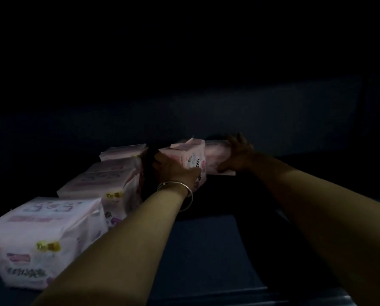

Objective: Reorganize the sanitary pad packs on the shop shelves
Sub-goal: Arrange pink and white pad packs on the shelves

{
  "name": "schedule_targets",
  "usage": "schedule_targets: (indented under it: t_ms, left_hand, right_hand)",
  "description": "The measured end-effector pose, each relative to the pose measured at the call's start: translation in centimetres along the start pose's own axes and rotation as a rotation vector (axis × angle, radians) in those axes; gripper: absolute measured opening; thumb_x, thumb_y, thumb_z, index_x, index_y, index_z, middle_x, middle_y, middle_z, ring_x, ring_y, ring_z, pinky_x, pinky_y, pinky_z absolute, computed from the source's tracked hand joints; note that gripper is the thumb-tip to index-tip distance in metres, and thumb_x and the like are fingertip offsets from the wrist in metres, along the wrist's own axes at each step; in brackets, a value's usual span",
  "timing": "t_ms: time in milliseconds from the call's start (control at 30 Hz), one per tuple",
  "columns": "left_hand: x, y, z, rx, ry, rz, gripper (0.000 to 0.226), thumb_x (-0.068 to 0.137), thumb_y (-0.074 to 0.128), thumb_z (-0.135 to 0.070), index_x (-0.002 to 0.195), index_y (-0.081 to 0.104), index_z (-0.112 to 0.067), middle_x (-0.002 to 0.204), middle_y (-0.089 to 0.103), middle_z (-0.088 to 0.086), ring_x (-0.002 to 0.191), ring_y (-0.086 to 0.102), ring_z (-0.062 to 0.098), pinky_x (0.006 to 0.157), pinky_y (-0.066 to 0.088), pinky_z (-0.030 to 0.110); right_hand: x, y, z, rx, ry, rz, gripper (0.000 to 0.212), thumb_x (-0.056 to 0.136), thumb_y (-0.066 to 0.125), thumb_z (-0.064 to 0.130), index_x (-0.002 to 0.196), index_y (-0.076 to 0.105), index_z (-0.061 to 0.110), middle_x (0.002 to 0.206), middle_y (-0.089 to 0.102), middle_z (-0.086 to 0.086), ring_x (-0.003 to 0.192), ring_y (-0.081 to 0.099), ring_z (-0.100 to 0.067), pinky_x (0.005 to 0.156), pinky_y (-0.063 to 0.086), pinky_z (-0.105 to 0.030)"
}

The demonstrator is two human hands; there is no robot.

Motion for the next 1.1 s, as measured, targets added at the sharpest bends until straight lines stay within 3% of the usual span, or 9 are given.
schedule_targets:
  t_ms: [133,233,333,433,500,633,733,800,1100]
  left_hand:
    - [0.3,0.2,0.1,0.008,0.016,0.017,0.11,0.071,0.079,-0.028,0.146,0.002,-0.004,0.149,0.017,0.013,0.138,0.023,0.027,0.109,0.025,0.03]
    - [0.3,0.1,0.2,0.028,0.012,0.016,0.111,0.072,0.078,-0.03,0.146,0.0,-0.003,0.15,0.015,0.013,0.139,0.02,0.027,0.11,0.023,0.03]
    - [0.6,0.2,0.5,0.022,0.009,0.017,0.109,0.069,0.081,-0.029,0.145,0.007,-0.004,0.148,0.022,0.014,0.137,0.027,0.027,0.109,0.027,0.03]
    - [0.7,0.3,0.6,-0.024,-0.026,0.042,0.107,0.065,0.083,-0.028,0.146,0.017,-0.005,0.147,0.029,0.011,0.133,0.036,0.024,0.107,0.034,0.028]
    - [0.2,0.1,0.2,-0.025,-0.026,0.064,0.104,0.065,0.083,-0.031,0.146,0.023,-0.006,0.148,0.033,0.01,0.132,0.039,0.024,0.108,0.035,0.029]
    - [-2.4,-0.9,-1.4,-0.021,0.004,0.076,0.098,0.06,0.085,-0.033,0.141,0.036,-0.006,0.14,0.045,0.01,0.125,0.048,0.023,0.102,0.044,0.035]
    - [-5.4,-2.2,-2.9,0.029,0.063,0.093,0.087,0.063,0.083,-0.033,0.136,0.043,-0.006,0.133,0.051,0.004,0.119,0.052,0.017,0.101,0.043,0.027]
    - [-8.0,-3.4,-3.8,-0.01,0.059,0.112,0.071,0.065,0.083,-0.026,0.125,0.051,-0.004,0.119,0.058,0.0,0.105,0.058,0.014,0.088,0.048,0.021]
    - [-21.5,-9.6,-6.1,-0.144,0.203,0.104,0.086,0.061,0.083,-0.023,0.126,0.029,-0.008,0.128,0.045,0.005,0.116,0.049,0.018,0.098,0.046,0.03]
  right_hand:
    - [1.2,0.2,-0.3,0.064,-0.014,0.01,0.099,0.062,0.082,0.032,0.144,0.027,0.036,0.149,0.027,-0.011,0.135,0.029,-0.037,0.107,0.037,-0.045]
    - [0.9,-0.1,-0.4,-0.008,0.042,-0.028,0.1,0.065,0.079,0.048,0.145,0.027,0.019,0.147,0.031,-0.015,0.135,0.029,-0.034,0.11,0.029,-0.038]
    - [0.7,0.3,-0.7,0.107,0.069,-0.076,0.093,0.065,0.083,0.032,0.138,0.029,0.01,0.142,0.036,-0.015,0.131,0.036,-0.032,0.098,0.037,-0.033]
    - [-0.5,0.4,-0.6,0.171,0.082,-0.142,0.09,0.064,0.084,0.024,0.135,0.03,0.008,0.139,0.038,-0.015,0.128,0.04,-0.032,0.099,0.042,-0.034]
    - [-1.9,-0.2,-0.5,0.16,0.075,-0.183,0.093,0.063,0.084,0.029,0.136,0.031,0.006,0.14,0.038,-0.017,0.128,0.04,-0.034,0.103,0.041,-0.039]
    - [-5.5,-2.4,-1.3,0.127,0.088,-0.197,0.093,0.066,0.081,0.041,0.137,0.034,0.005,0.138,0.045,-0.015,0.125,0.047,-0.031,0.096,0.042,-0.03]
    - [-9.3,-4.2,-2.1,0.185,0.096,-0.186,0.092,0.066,0.081,0.042,0.138,0.036,0.006,0.137,0.048,-0.011,0.123,0.049,-0.027,0.1,0.043,-0.029]
    - [-12.2,-5.1,-2.4,0.274,0.103,-0.207,0.084,0.066,0.083,0.035,0.134,0.042,0.007,0.131,0.052,-0.009,0.118,0.053,-0.025,0.098,0.047,-0.034]
    - [-26.4,-9.0,-2.2,0.188,0.07,-0.344,0.085,0.066,0.08,0.041,0.132,0.04,0.006,0.133,0.047,-0.014,0.122,0.046,-0.031,0.101,0.043,-0.042]
Point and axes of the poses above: each hand's wrist, its own x-axis towards the middle knuckle, its own y-axis out of the palm, z = x × y, the point moved 2 cm from there along x, towards the middle knuckle
